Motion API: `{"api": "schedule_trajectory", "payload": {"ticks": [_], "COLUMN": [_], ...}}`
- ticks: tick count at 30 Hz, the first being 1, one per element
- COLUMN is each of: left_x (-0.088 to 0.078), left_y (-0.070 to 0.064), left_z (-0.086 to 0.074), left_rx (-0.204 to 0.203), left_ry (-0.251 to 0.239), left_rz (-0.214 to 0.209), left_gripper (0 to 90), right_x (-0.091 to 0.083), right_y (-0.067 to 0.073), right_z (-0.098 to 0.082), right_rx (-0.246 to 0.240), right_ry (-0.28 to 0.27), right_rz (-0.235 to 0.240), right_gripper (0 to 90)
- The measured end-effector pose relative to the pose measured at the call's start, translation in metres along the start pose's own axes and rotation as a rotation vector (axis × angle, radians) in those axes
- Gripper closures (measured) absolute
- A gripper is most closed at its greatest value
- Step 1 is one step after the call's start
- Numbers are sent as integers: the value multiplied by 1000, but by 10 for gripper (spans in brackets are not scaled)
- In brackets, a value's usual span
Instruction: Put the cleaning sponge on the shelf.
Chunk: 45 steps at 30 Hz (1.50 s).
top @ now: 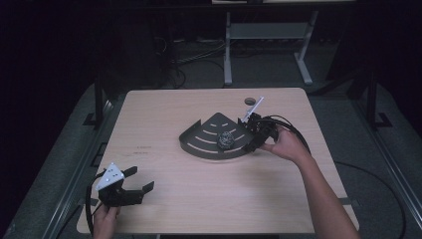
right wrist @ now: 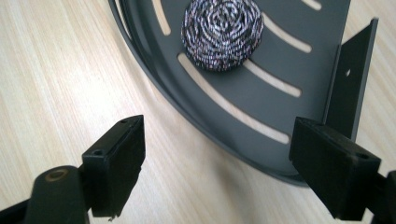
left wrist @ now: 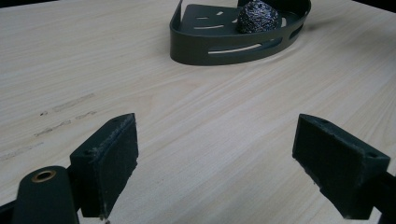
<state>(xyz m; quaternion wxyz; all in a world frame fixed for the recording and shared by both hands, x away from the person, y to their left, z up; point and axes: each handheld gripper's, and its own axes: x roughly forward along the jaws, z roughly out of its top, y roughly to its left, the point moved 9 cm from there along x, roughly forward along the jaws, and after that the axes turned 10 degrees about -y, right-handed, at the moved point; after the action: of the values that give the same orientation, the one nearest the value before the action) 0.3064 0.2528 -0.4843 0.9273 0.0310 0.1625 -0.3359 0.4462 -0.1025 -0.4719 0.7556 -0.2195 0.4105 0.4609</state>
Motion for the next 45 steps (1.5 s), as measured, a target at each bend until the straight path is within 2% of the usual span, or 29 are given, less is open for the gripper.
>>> {"api": "schedule_trajectory", "payload": {"ticks": [20, 33, 36, 45], "left_x": [2, 2, 2, 2], "left_y": [-2, -2, -2, -2], "left_z": [0, 0, 0, 0], "left_rx": [4, 5, 5, 4], "left_ry": [3, 3, 4, 4], "left_rz": [-7, -8, -7, -5], "left_gripper": [137, 137, 137, 137], "right_x": [-7, -16, -18, -19], "right_y": [6, 13, 15, 16], "right_z": [-13, -19, -20, -35], "right_rx": [-2, -16, -11, 6], "right_ry": [-7, 15, 1, 7], "right_rz": [-6, -13, -11, -11], "right_gripper": [174, 165, 165, 166]}}
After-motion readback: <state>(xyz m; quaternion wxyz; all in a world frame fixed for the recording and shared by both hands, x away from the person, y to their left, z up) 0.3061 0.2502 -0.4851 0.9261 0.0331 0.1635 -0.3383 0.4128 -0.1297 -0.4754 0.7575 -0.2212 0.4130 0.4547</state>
